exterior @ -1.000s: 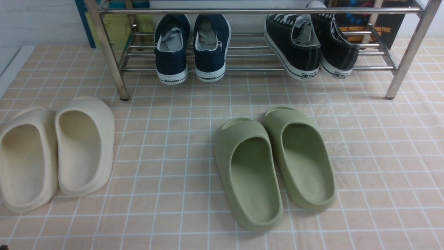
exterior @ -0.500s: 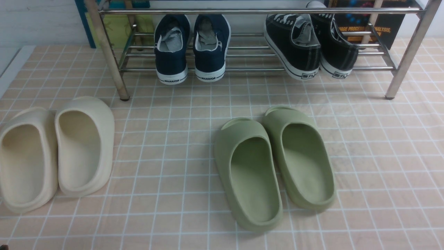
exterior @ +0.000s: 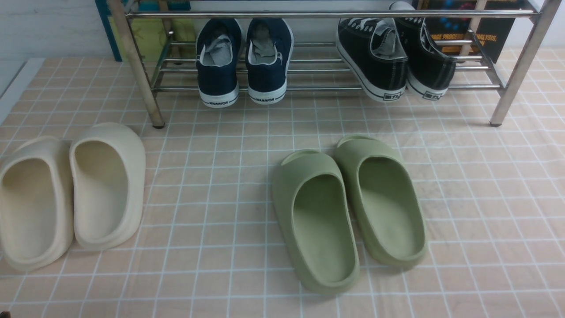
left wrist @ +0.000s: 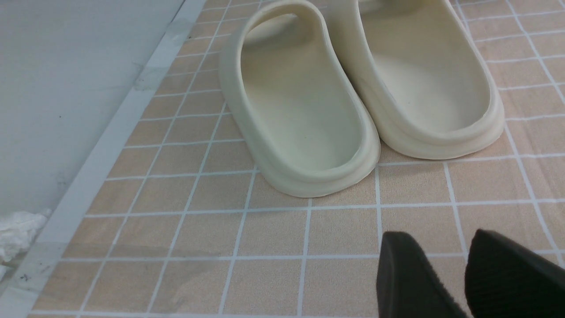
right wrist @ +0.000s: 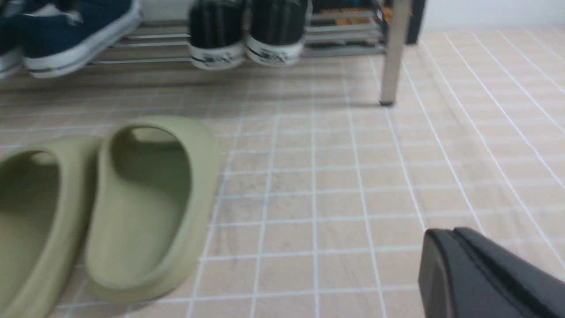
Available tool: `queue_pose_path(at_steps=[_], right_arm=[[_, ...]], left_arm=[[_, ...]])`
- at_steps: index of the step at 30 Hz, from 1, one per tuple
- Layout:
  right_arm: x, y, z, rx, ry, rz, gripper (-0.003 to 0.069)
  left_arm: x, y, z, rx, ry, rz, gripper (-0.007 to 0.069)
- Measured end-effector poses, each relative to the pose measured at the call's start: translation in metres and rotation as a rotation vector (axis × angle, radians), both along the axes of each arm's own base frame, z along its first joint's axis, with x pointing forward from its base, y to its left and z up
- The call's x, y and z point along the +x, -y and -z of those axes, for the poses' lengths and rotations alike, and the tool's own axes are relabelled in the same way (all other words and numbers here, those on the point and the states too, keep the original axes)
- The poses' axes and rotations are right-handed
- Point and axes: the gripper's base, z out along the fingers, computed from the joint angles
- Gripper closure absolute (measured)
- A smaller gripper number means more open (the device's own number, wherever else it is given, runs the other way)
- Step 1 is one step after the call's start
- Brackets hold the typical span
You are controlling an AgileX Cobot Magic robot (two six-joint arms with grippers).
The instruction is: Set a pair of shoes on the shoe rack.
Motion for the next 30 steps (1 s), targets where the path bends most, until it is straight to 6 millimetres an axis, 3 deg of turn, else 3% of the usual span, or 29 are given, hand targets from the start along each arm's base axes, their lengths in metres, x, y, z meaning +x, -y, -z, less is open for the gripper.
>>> queue_pose_path(at_steps=[1,5,11,30], right_arm=[[0.002,0.003,0.015,0.028,-0.029,0.058,0.0678],[0.001,0.007,0.035,0.005,-0.011,0.131,0.0678],[0.0,0.008,0.034,-0.141,-0.002,0.134,0.0678],[-0.001,0.007,0.038,-0.152,-0.058,0.115,0.0677]], left_arm=[[0.0,0.0,0.0,0.0,0.0,0.0,0.0385],[0.0,0.0,0.0,0.0,0.0,0.0,0.0385],[0.0,0.0,0.0,0.0,0.001,0.0,0.0385],[0.0,0.0,0.0,0.0,0.001,0.0,0.0385]])
